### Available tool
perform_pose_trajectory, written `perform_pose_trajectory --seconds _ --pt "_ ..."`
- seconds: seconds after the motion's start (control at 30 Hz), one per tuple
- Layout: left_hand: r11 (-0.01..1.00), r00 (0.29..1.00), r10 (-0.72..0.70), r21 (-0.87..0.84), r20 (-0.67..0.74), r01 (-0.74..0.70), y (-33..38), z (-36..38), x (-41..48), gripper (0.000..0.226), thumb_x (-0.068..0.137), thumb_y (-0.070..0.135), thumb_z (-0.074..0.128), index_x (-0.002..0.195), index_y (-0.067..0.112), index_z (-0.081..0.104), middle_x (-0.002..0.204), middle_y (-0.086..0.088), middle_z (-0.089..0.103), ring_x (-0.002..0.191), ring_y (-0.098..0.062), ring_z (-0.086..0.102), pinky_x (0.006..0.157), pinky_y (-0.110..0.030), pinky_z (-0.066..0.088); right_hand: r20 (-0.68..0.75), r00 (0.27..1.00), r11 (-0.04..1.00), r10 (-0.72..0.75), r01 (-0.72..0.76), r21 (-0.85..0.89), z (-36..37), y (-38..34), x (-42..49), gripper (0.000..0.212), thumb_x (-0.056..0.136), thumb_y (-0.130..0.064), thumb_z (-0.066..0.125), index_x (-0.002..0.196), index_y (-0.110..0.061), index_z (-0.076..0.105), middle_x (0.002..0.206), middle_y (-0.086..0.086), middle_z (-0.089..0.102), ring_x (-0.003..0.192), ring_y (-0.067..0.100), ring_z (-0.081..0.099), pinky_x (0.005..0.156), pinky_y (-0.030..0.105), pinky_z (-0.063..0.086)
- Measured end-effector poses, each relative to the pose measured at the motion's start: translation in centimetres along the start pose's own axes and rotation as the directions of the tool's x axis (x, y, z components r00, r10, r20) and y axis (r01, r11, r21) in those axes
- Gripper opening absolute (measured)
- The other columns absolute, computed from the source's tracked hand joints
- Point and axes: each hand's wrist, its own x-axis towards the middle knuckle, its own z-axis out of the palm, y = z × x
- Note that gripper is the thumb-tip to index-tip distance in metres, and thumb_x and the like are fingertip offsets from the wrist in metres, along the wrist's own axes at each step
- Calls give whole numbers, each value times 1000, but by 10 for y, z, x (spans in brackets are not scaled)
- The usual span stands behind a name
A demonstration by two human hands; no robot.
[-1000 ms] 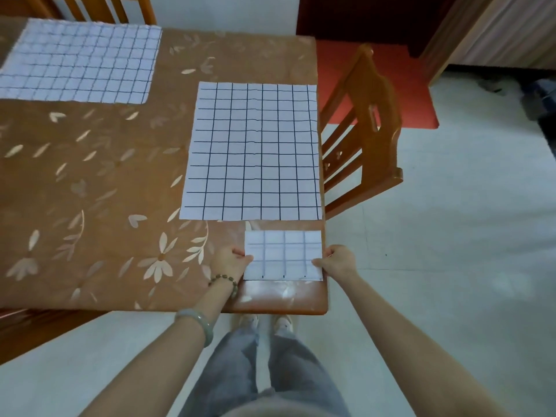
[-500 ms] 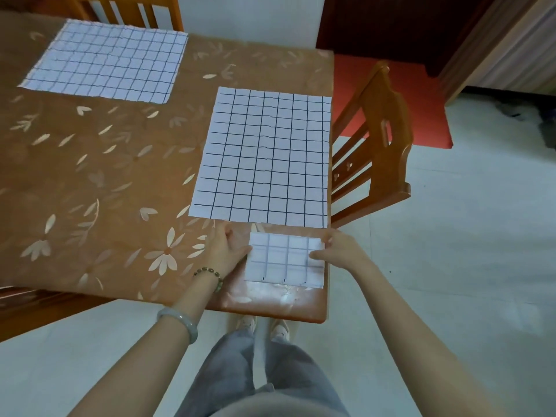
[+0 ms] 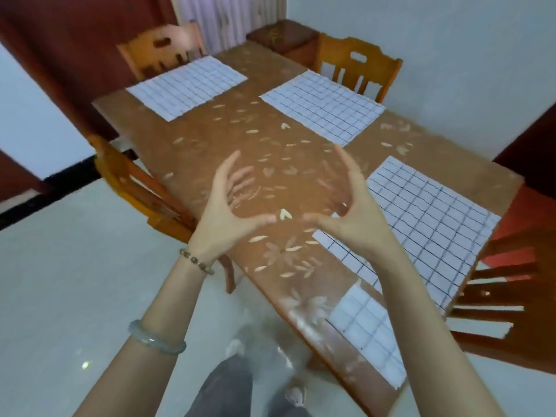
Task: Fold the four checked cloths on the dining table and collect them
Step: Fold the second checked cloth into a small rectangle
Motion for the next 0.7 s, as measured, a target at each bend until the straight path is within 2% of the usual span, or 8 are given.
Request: perform_pose_trajectory --seconds 0.1,0.17,0.3,0.43,0.6,0.7 --pt "1000 984 20 -2 -175 -21 9 -57 -24 111 59 37 86 145 37 16 142 2 42 127 -7 47 105 -31 42 136 988 996 -73 65 63 45 -23 24 106 71 -8 82 145 -47 16 150 -10 34 128 1 46 103 31 44" --pt "1000 960 29 11 -278 -27 10 -96 -40 113 57 38 85 147 34 15 141 3 42 126 -8 48 104 -31 43 230 967 992 -110 91 90 78 -37 39 106 72 -9 82 148 -43 15 152 -9 32 129 3 45 104 30 44" --pt "1000 910 22 29 -413 -11 0 -172 -68 119 55 50 86 148 35 13 143 2 41 129 -9 46 108 -38 40 343 925 983 -161 120 138 152 -63 68 105 71 -9 82 146 -43 18 151 -9 34 129 5 46 107 34 42" --pt "1000 869 -1 24 -494 15 -16 -253 -87 118 53 52 86 146 39 14 144 2 39 131 -10 44 109 -44 38 395 900 979 -183 128 161 233 -86 94 101 73 -7 81 144 -45 19 150 -9 35 129 6 46 107 35 42" --pt "998 849 2 54 -529 32 -41 -352 -97 110 55 41 85 140 47 16 142 6 40 128 -6 45 108 -41 39 446 873 972 -197 114 206 337 -105 129 100 73 0 77 143 -44 20 151 -6 34 132 10 43 108 35 41" --pt "998 841 -10 53 -541 46 -57 -402 -97 108 55 39 84 139 50 18 142 6 40 127 -6 46 108 -40 40 464 865 976 -192 116 186 392 -113 153 102 73 -3 78 147 -39 18 151 -7 33 131 8 43 104 30 42"
